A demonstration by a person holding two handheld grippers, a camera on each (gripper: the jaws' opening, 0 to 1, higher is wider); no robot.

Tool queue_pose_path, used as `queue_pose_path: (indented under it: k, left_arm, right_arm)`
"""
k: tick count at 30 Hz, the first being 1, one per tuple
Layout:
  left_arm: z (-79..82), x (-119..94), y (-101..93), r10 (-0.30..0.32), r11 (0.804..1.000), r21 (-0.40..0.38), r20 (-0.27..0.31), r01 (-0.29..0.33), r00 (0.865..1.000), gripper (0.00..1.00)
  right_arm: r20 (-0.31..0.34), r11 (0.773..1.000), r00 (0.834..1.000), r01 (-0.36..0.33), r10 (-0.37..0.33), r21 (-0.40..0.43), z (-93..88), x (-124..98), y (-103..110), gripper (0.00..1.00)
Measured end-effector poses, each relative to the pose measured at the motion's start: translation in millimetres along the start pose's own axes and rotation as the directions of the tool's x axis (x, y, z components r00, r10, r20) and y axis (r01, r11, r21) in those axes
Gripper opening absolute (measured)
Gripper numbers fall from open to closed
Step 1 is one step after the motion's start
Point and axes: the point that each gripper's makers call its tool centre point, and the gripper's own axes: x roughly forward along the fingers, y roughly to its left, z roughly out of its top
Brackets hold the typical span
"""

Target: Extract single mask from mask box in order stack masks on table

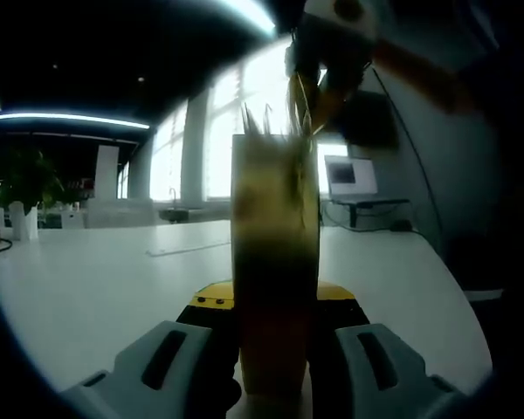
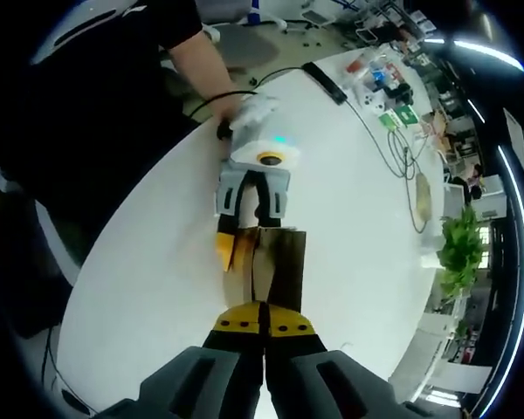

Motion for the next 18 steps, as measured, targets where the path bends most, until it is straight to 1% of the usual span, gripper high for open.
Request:
queue_pose_path:
  k: [7,10,11,13,18]
  left_arm:
    - [-0.2,0.2,0.3,0.000,1.000,0.000,0.000,0.000,1.000,0.20]
    - [-0.2,0.0,0.2,0.000,1.000,0.000,0.000,0.000,1.000,0.20]
    - [-0.2,0.0,0.3,0.000,1.000,0.000,0.000,0.000,1.000,0.20]
    - [-0.1,0.0,-0.1,-0.001,1.000,0.001,0.000,0.001,1.000,0.20]
    - [0.2,0.0,-1.0,-0.003,1.000,0.000,0.000,0.003,1.000,0.20]
  right_arm:
    - [-0.011,1.000,1.000,0.018,-0.018,-0.006,3.1,-8.2,-2.5,0.00]
    - [-0.010,0.999,0.999,0.036,-0.036,-0.010,3.2,-14.9,-5.8,0.00]
    - [-0.006,0.998,0.999,0.052,-0.052,-0.021,4.1,-16.3,-8.5,0.00]
    - [-0.009,0.999,0.999,0.048,-0.048,0.004,3.2,-19.1,-7.1,0.00]
    - [-0.004,0.998,0.998,0.065,-0.065,-0.007,2.6,-24.4,-8.6,0.00]
